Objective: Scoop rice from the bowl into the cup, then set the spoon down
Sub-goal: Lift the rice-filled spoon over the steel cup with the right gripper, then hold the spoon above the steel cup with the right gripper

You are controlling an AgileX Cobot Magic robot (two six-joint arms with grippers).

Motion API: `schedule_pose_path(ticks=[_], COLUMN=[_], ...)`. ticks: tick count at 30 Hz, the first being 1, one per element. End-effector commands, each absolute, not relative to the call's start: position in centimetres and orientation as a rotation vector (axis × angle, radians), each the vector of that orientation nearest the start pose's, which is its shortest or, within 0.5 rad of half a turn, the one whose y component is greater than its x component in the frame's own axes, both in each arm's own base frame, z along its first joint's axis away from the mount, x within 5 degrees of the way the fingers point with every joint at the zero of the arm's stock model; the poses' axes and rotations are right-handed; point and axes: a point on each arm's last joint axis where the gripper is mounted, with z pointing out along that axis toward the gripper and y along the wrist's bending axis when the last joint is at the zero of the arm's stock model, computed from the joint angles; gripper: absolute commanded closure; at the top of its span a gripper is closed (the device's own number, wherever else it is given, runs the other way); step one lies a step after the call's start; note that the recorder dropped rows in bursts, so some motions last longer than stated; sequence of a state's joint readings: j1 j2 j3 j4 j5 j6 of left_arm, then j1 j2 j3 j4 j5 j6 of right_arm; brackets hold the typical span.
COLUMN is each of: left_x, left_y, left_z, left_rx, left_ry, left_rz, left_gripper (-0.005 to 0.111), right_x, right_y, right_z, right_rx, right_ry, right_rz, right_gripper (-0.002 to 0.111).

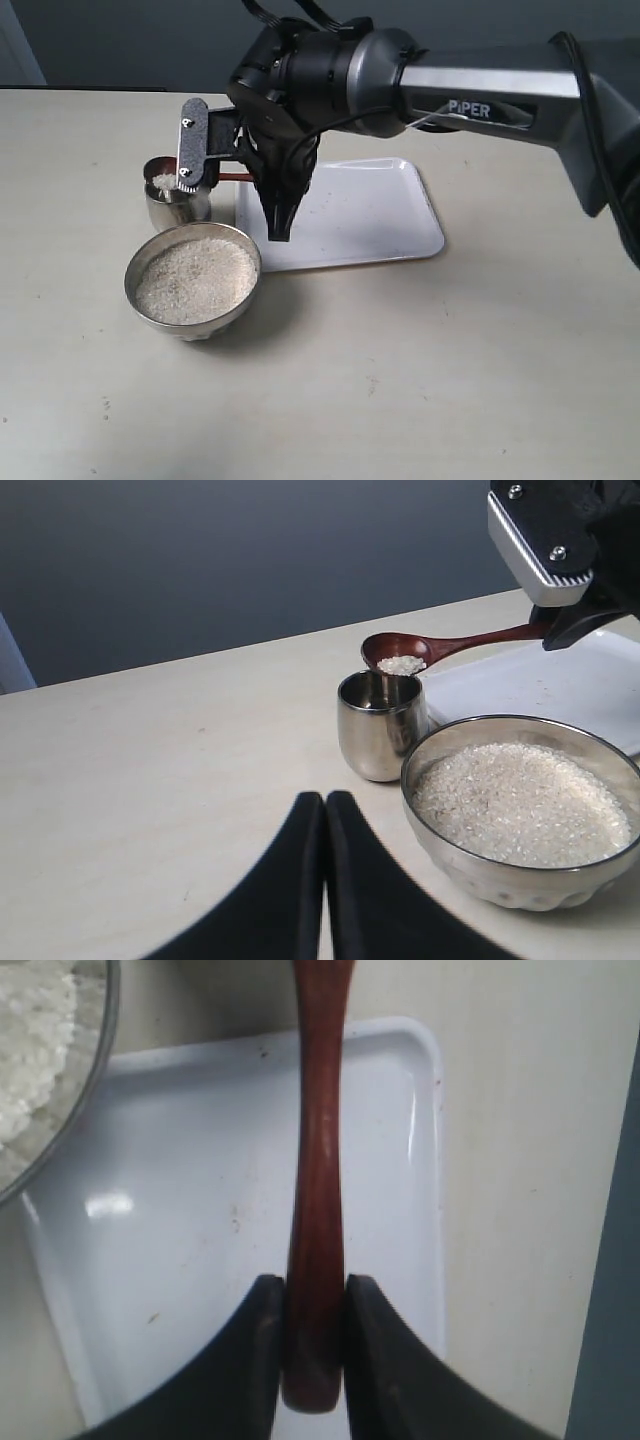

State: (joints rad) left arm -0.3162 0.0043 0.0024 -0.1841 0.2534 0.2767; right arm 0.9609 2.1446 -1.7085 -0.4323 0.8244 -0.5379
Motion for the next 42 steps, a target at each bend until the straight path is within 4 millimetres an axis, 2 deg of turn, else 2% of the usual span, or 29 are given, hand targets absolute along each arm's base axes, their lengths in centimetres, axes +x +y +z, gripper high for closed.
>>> schedule_pose_path(ticks=[1, 7, 15, 25, 42], left_x=[5.1, 5.1, 5.1, 5.1, 5.1], left_y=[-2.1, -2.1, -2.1, -2.1, -2.1], left_z=[19.2, 19.2, 19.2, 19.2, 19.2], left_rx=[0.387, 0.387, 0.387, 0.387, 0.387], left_ry=[1.679, 1.679, 1.679, 1.679, 1.679], left_rz=[-0.204, -0.204, -0.204, -0.204, -0.204], left_gripper=[0.106, 0.106, 0.106, 0.106, 0.106], right_x=[29.8, 30.9, 32.6, 32.8, 33.1], right_y=[37.1, 37.3, 37.2, 37.3, 37.4], right_z=[19.1, 18.4, 18.8, 17.9, 18.0], right_rx=[-2.02, -2.002, -1.928, -1.964, -1.961], right_ry=[1.7, 1.695, 1.744, 1.721, 1.681], right_rz=[-0.39, -0.399, -0.346, -0.351, -0.372], right_gripper=[0.109, 0.109, 0.109, 0.109, 0.109])
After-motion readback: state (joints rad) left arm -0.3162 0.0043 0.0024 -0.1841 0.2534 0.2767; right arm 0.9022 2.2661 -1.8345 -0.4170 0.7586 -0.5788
